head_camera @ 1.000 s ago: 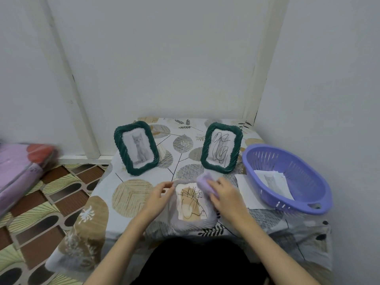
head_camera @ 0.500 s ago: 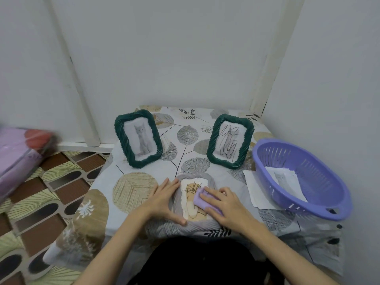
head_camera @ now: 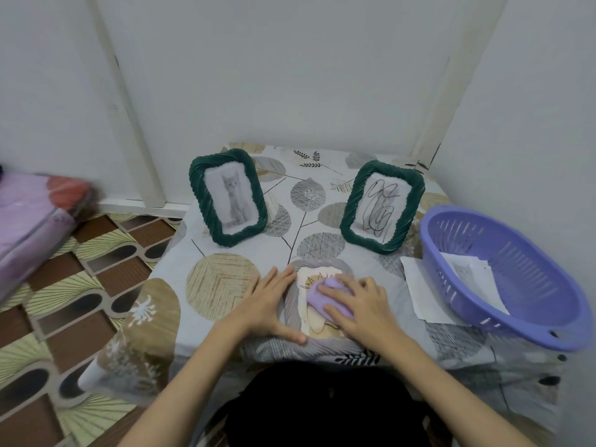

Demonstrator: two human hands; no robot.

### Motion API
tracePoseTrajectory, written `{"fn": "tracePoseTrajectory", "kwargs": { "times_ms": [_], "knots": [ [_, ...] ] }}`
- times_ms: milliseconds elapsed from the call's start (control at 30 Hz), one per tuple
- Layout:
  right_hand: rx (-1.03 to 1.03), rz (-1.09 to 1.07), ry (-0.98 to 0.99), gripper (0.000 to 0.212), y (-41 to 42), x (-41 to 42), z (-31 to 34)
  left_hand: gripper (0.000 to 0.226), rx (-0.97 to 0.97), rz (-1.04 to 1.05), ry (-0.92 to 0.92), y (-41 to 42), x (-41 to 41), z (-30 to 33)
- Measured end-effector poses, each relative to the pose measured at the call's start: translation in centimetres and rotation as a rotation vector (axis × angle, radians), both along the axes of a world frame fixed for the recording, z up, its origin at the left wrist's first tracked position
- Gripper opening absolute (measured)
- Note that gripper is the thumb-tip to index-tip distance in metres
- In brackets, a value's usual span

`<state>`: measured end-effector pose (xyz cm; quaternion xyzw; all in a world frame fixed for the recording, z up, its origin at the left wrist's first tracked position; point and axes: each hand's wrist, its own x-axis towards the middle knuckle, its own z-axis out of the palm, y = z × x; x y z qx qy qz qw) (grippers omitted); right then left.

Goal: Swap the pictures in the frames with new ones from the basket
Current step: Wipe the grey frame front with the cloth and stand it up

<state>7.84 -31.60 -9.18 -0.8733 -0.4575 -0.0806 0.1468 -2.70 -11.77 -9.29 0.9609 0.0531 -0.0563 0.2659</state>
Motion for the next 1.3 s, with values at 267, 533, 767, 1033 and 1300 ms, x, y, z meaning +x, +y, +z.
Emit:
{"fn": "tracePoseTrajectory", "kwargs": {
  "times_ms": [267,533,767,1033,1300],
  "knots": [
    [0.045,0.052,0.115,0.046,3.2,-0.4,0.5,0.145,0.028,0.012,-0.014,-0.1,-0.1,0.0],
    [-0.029,-0.087,0.105,0.037,2.6,2.0,1.3,0.137,0.002,0.083,-0.16,-0.8,-0.9,-0.3],
    [0.066,0.096,0.127,0.038,2.1,-1.5,0.4,0.131,-0.008,0.128,-0.167,-1.3,-1.2,-0.4],
    [-0.027,-0.081,0.093,0.037,3.5,-0.1,1.4,0.135,-0.03,0.099,-0.14,-1.0,-1.3,-0.4],
    [-0.095,0.073,0.092,0.033,0.4,-1.0,2.2,0.144,0.016,0.025,-0.061,-0.6,-1.3,-0.3]
  ]
}}
